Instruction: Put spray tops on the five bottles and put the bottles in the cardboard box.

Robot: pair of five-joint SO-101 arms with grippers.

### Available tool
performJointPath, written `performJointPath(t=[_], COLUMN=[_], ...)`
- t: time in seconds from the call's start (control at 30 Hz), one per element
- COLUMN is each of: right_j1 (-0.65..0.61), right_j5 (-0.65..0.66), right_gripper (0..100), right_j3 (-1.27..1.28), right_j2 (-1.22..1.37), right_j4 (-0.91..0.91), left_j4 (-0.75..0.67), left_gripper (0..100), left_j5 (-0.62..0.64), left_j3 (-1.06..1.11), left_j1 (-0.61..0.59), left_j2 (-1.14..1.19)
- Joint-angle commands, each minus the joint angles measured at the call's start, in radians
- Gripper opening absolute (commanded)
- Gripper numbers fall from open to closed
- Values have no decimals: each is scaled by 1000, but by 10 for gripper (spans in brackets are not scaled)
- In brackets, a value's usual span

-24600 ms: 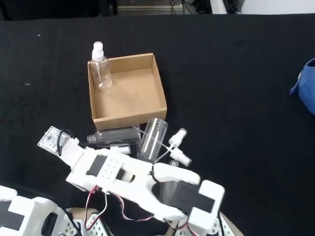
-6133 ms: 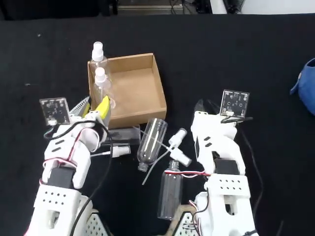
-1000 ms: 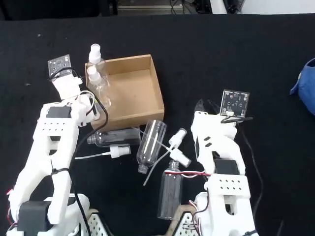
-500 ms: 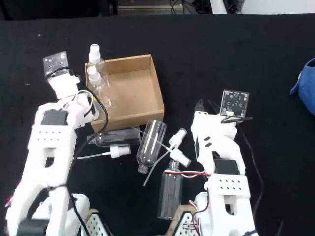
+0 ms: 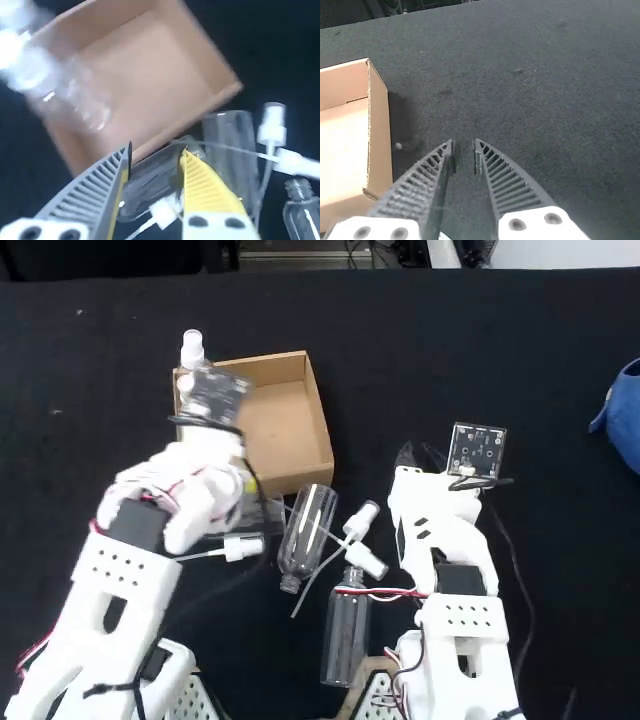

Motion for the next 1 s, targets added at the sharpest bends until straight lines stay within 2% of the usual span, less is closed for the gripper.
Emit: performJointPath(t=[0.0,0.23,0.37,0.53,0.63,0.77,0.97], right_j1=[-18,-21,-20,-21,-21,-23,-23], right_j5=[5,5,5,5,5,5,5], right_gripper=[47,47,47,47,47,47,47], right_j3=[-8,-8,-8,-8,-12,-10,-8], right_j2=[-33,-33,-33,-33,-33,-33,-33], right_j4=[-26,-26,-26,-26,-26,-26,-26], left_j4=[-115,-302,-384,-387,-387,-387,-388], left_gripper=[29,29,29,29,29,29,29], left_j5=[-25,-23,-21,-20,40,100,104], left_j3=[-59,-61,-76,-134,-170,-203,-245], left_j1=[71,62,50,-30,-67,-64,-47], left_j2=[5,264,338,393,436,505,598])
